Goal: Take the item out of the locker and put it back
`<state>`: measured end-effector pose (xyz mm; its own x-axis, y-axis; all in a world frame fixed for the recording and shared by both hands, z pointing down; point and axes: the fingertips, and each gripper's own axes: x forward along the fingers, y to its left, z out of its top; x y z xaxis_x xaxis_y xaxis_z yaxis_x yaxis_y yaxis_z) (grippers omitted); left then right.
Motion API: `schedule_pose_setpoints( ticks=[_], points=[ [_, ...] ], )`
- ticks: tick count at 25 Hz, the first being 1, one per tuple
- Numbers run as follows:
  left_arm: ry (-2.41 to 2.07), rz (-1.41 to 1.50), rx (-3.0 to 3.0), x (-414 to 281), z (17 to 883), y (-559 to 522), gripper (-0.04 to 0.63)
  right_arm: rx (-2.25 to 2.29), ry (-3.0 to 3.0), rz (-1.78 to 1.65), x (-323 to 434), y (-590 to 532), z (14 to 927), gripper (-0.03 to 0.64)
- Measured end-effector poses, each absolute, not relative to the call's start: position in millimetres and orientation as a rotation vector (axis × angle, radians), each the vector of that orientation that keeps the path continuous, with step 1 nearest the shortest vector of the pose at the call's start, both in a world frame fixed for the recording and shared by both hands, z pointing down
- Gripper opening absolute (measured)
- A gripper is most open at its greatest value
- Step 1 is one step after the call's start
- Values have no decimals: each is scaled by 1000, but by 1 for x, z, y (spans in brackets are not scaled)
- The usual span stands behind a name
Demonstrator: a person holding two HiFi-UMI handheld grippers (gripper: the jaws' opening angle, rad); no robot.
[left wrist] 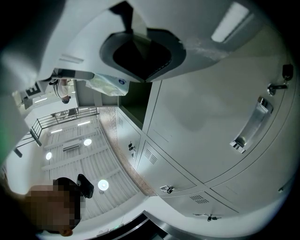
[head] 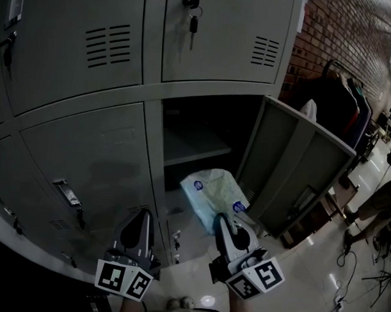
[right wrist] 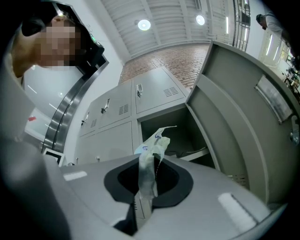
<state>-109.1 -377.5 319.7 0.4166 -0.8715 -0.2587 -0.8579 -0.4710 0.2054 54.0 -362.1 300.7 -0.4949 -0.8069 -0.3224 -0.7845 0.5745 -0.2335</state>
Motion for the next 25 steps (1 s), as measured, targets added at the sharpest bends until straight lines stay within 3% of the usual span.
schedule_pose_setpoints(
  ticks=[7, 13, 19, 20, 21, 22, 23, 25],
  points=[
    [-1590, -532, 2603, -110, 317, -378, 5, -1320, 2478, 166, 52, -428, 218, 26],
    [-1585, -527, 2587, -110, 320, -379, 5, -1575, 2642, 131, 34, -564, 232, 26],
    [-1630, -531, 2560, -119, 320, -389, 5, -1684, 2708, 160, 23, -609, 250, 35],
    [-1635, -530, 2554, -120, 322, -391, 5, -1680, 2682, 148, 23, -613, 249, 67],
    [-1639, -526, 2550, -120, 323, -394, 5, -1664, 2656, 131, 23, -615, 247, 173],
    [-1640, -522, 2546, -120, 325, -395, 5, -1642, 2635, 117, 22, -615, 244, 336],
    [-1639, -519, 2543, -119, 326, -397, 5, -1626, 2617, 114, 23, -614, 242, 413],
    [-1638, -517, 2543, -118, 326, -399, 5, -1620, 2592, 141, 27, -610, 236, 419]
  ],
)
